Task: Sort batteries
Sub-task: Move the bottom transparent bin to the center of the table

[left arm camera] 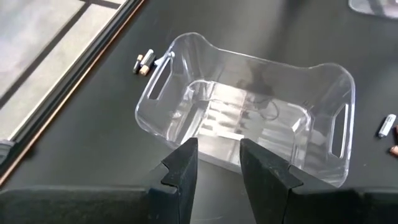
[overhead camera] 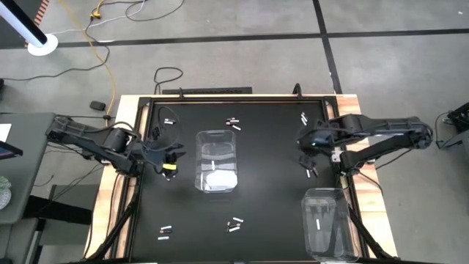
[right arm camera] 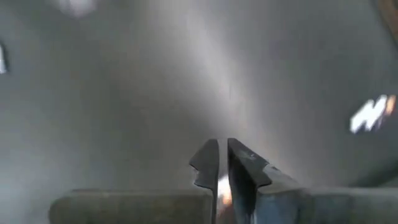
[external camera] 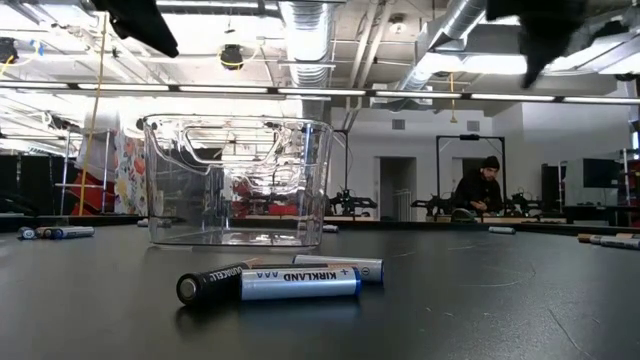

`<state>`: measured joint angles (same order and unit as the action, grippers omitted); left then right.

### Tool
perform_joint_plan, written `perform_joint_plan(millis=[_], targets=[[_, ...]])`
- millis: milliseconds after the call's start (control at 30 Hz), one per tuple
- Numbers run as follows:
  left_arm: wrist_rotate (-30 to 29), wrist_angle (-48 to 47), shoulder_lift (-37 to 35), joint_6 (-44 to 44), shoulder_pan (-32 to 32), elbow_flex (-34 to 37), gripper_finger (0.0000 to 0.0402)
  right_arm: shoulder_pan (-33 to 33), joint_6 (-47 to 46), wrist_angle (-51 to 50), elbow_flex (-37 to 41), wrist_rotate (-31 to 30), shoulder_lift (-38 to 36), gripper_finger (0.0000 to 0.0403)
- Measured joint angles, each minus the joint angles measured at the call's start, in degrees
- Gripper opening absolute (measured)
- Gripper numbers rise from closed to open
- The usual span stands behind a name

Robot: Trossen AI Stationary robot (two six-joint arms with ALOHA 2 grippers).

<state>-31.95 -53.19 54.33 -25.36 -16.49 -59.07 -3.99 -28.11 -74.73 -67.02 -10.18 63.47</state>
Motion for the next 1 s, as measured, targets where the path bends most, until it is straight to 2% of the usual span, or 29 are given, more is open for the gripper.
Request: perform_joint_plan(millis=[167, 367, 500, 767, 867, 1000], targets=[[0.14, 0.0, -0.04, -0.38, 0.0, 0.0, 0.0116, -2.52, -3.93, -8.63, 0.0, 4.19, 1.86, 0.0073], [0.15, 0.09, -0.03, -1.85, 0.02, 0.01, 0.0116, -7.21, -7.54, -10.56, 0.0, 8.88, 0.94, 0.0103], [0.14, 0.13, -0.03, -3.6, 0.02, 0.02, 0.0116, -11.68, -10.06, -11.34, 0.0, 9.66, 0.24, 0.0134], [0.14, 0.2, 0.01, -5.95, 0.02, 0.04, 0.0116, -23.19, -14.38, -11.6, 3.32, 9.86, 0.63, 0.0227], [0.14, 0.34, 0.01, -5.97, 0.02, 0.04, 0.0116, -27.27, -16.05, -10.52, 4.8, 10.02, 0.72, 0.0243], [0.0, 0.37, 0.01, -5.97, 0.02, 0.04, 0.0116, -31.64, -18.72, -8.33, 6.27, 10.1, 0.71, 0.0244]])
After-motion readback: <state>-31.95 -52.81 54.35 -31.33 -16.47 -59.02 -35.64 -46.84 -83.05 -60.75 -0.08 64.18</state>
